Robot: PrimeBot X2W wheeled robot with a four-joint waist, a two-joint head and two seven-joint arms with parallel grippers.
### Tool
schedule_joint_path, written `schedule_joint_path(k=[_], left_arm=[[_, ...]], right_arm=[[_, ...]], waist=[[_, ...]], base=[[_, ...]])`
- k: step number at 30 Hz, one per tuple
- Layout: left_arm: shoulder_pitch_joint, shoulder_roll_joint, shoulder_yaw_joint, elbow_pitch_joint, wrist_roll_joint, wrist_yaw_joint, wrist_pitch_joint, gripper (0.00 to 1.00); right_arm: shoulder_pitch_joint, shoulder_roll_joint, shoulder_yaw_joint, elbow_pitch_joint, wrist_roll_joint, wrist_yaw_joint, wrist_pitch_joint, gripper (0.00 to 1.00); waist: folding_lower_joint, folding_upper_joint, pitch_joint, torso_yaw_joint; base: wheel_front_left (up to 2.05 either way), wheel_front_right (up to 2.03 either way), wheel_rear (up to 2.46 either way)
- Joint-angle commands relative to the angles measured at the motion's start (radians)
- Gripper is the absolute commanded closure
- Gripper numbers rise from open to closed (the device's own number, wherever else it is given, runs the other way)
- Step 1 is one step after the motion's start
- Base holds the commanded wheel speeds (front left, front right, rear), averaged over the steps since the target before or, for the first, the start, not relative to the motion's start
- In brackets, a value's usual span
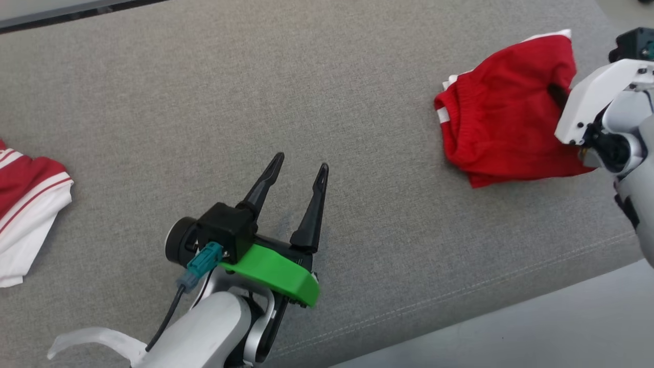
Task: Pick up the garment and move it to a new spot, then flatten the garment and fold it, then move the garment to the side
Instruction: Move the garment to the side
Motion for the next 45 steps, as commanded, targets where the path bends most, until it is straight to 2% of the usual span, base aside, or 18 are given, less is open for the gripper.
schedule_joint_path(k=[1, 9, 14, 22, 27, 28, 29, 30, 31, 39, 45], left_arm=[[-0.025, 0.009, 0.001, -0.021, 0.013, 0.009, 0.006, 0.0], [-0.092, 0.025, -0.015, -0.112, 0.068, 0.032, 0.049, 0.0], [-0.129, 0.024, -0.028, -0.144, 0.093, 0.039, 0.074, 0.0], [-0.16, 0.029, -0.045, -0.16, 0.114, 0.039, 0.104, 0.0], [-0.17, 0.04, -0.048, -0.177, 0.122, 0.047, 0.118, 0.0], [-0.168, 0.042, -0.048, -0.179, 0.122, 0.05, 0.12, 0.0], [-0.167, 0.043, -0.048, -0.181, 0.123, 0.051, 0.119, 0.0], [-0.165, 0.045, -0.049, -0.184, 0.124, 0.051, 0.121, 0.0], [-0.163, 0.046, -0.05, -0.185, 0.124, 0.054, 0.122, 0.0], [-0.145, 0.041, -0.056, -0.18, 0.114, 0.058, 0.118, 0.0], [-0.118, 0.041, -0.054, -0.165, 0.095, 0.053, 0.104, 0.0]], right_arm=[[-0.032, -0.031, 0.005, -0.003, -0.016, -0.001, -0.006, 1.0], [-0.11, -0.148, -0.008, 0.021, -0.038, -0.001, -0.02, 1.0], [-0.142, -0.193, -0.014, 0.052, -0.066, -0.001, -0.05, 1.0], [-0.189, -0.197, -0.026, 0.125, -0.105, -0.001, -0.109, 1.0], [-0.214, -0.209, -0.006, 0.195, -0.179, -0.001, -0.179, 1.0], [-0.216, -0.207, 0.001, 0.206, -0.195, -0.001, -0.192, 0.69], [-0.218, -0.21, 0.011, 0.214, -0.213, -0.001, -0.208, 0.42], [-0.221, -0.215, 0.02, 0.223, -0.228, -0.001, -0.219, 0.04], [-0.224, -0.218, 0.026, 0.233, -0.237, -0.001, -0.229, 0.0], [-0.241, -0.245, 0.058, 0.311, -0.307, -0.001, -0.272, 0.0], [-0.226, -0.232, 0.057, 0.348, -0.317, -0.001, -0.308, 0.0]], waist=[[0.0, -0.0001, 0.058, 0.018], [0.0, -0.0001, 0.148, 0.031], [0.0, -0.0001, 0.197, 0.039], [0.0, -0.0001, 0.25, 0.07], [0.0, -0.0001, 0.266, 0.092], [0.0, -0.0001, 0.266, 0.094], [0.0, -0.0001, 0.267, 0.095], [0.0, -0.0001, 0.266, 0.096], [0.0, -0.0001, 0.266, 0.096], [0.0, -0.0001, 0.24, 0.085], [0.0, -0.0001, 0.194, 0.074]], base=[[0.0, 0.0, 0.0], [0.0, 0.0, 0.0], [0.0, 0.0, 0.0], [0.0, 0.0, 0.0], [0.0, 0.0, 0.0], [0.0, 0.0, 0.0], [0.0, 0.0, 0.0], [0.0, 0.0, 0.0], [0.0, 0.0, 0.0], [0.0, 0.0, 0.0], [0.0, 0.0, 0.0]])
